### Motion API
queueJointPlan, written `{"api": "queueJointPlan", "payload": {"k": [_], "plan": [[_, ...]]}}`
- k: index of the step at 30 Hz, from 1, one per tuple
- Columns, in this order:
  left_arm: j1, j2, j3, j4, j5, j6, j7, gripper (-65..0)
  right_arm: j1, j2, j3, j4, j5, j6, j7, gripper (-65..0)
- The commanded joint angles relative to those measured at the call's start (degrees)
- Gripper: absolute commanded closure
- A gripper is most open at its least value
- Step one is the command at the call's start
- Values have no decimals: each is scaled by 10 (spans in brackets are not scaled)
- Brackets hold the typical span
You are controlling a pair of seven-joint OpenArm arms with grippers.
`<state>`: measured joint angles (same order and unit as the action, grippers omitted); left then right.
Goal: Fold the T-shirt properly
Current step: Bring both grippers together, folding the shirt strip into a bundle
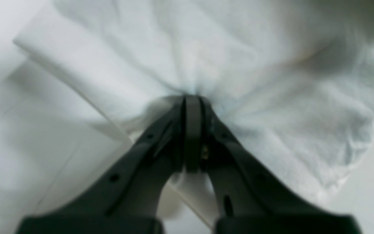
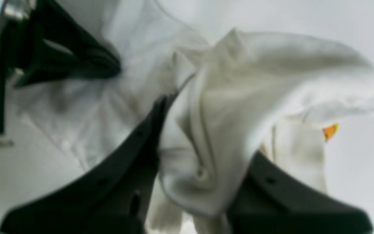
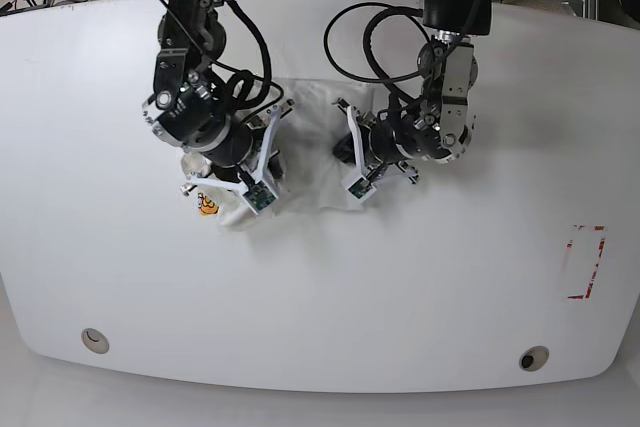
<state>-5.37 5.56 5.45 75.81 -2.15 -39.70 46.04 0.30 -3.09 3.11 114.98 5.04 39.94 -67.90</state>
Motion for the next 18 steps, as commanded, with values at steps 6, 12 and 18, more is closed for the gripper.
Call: {"api": "queueJointPlan", "payload": {"k": [6, 12, 18], "plan": [[28, -2, 3, -71, 68, -3, 75, 0, 18, -42, -44, 9, -48, 1, 21, -19], [29, -2, 1, -75, 66, -3, 75, 0, 18, -42, -77, -10, -68, 1, 24, -21], [29, -2, 1, -75, 65, -3, 75, 0, 17, -43, -86, -22, -68, 1, 40, -24]]}}
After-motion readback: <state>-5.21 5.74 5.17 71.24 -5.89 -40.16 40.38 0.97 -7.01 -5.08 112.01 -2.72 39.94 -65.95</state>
